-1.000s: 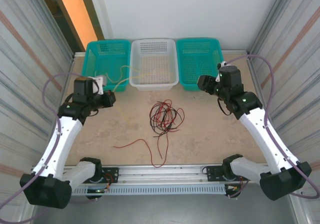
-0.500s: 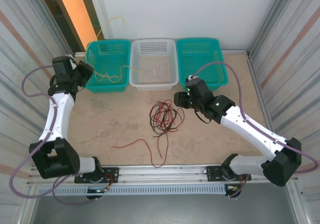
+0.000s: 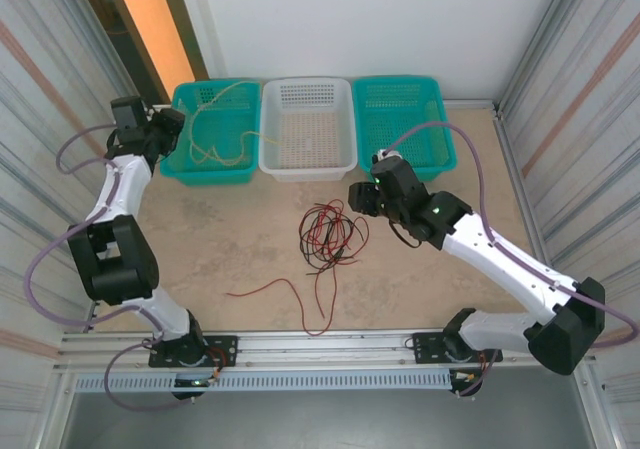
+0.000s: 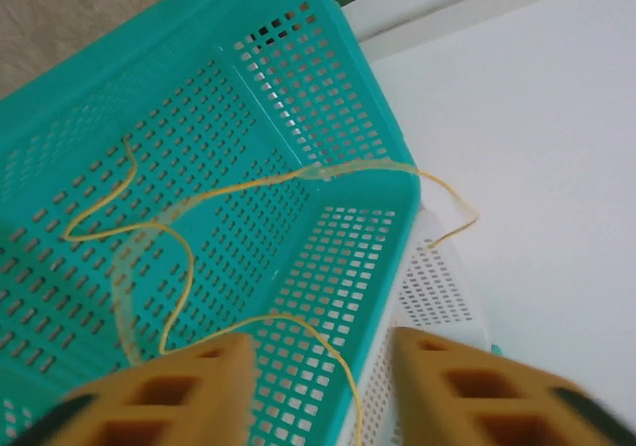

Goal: Untangle the cables

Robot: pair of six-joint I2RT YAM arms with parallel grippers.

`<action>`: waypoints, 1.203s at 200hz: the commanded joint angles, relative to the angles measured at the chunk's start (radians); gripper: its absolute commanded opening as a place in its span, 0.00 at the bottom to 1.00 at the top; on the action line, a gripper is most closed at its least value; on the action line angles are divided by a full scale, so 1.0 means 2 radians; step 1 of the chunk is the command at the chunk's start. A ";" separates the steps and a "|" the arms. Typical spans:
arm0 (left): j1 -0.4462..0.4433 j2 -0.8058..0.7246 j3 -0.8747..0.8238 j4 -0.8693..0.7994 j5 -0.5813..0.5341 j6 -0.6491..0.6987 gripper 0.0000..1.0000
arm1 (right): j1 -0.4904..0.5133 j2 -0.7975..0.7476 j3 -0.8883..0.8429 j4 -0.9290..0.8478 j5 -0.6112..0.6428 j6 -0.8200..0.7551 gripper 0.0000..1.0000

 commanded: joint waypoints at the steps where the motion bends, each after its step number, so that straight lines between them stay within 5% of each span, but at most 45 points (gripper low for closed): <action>1: 0.002 -0.010 -0.027 0.018 -0.011 -0.006 0.59 | 0.004 -0.013 0.010 -0.010 0.017 0.001 0.54; 37: -0.005 -0.055 -0.075 0.028 0.000 -0.002 0.60 | 0.004 -0.006 0.014 -0.004 0.011 0.001 0.54; 62: -0.034 -0.112 -0.091 -0.004 -0.008 0.061 0.59 | 0.004 0.006 0.014 0.003 -0.001 0.004 0.55; 110: -0.163 -0.267 -0.151 -0.064 -0.043 0.210 0.66 | 0.010 0.053 0.003 0.018 -0.032 0.041 0.57; 140: -0.212 -0.341 -0.227 -0.088 0.027 0.222 0.72 | 0.027 0.100 -0.005 0.023 -0.045 0.087 0.55; 164: -0.234 -0.361 -0.271 -0.124 0.102 0.225 0.68 | 0.043 0.138 -0.005 0.013 -0.052 0.114 0.53; 240: -0.307 -0.321 -0.300 -0.128 0.090 0.234 0.58 | 0.049 0.138 -0.025 -0.076 -0.009 0.178 0.47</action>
